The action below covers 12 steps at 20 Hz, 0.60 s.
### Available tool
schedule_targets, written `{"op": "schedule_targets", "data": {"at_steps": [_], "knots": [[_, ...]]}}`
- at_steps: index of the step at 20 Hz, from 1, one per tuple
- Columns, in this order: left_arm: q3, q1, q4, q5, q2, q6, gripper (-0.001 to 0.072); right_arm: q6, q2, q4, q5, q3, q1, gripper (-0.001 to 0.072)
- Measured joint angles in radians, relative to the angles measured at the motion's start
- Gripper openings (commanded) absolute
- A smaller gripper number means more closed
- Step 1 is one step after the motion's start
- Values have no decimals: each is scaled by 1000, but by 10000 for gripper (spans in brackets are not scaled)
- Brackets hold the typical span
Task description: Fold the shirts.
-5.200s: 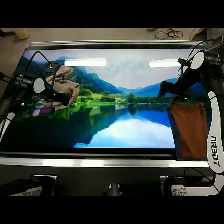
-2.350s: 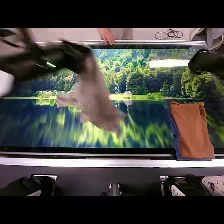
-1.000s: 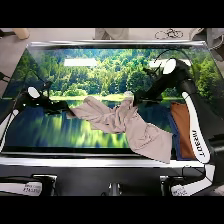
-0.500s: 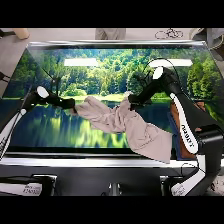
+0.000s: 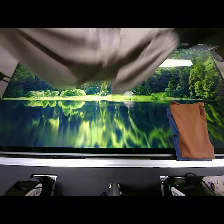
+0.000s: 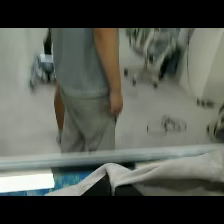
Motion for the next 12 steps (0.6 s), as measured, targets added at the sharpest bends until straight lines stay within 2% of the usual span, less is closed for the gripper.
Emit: {"op": "schedule_targets", "data": {"at_steps": [2,5,8,12], "knots": [[24,0,6,32,97,-26,17,29,113,-50,-40,14,0,24],[41,0,65,67,165,-47,17,67,196,-98,-19,24,-2,24],[47,0,161,39,155,-55,17,81,194,-138,90,26,-2,24],[-39,0,251,-100,43,-60,18,88,89,-211,287,-80,-2,24]]}}
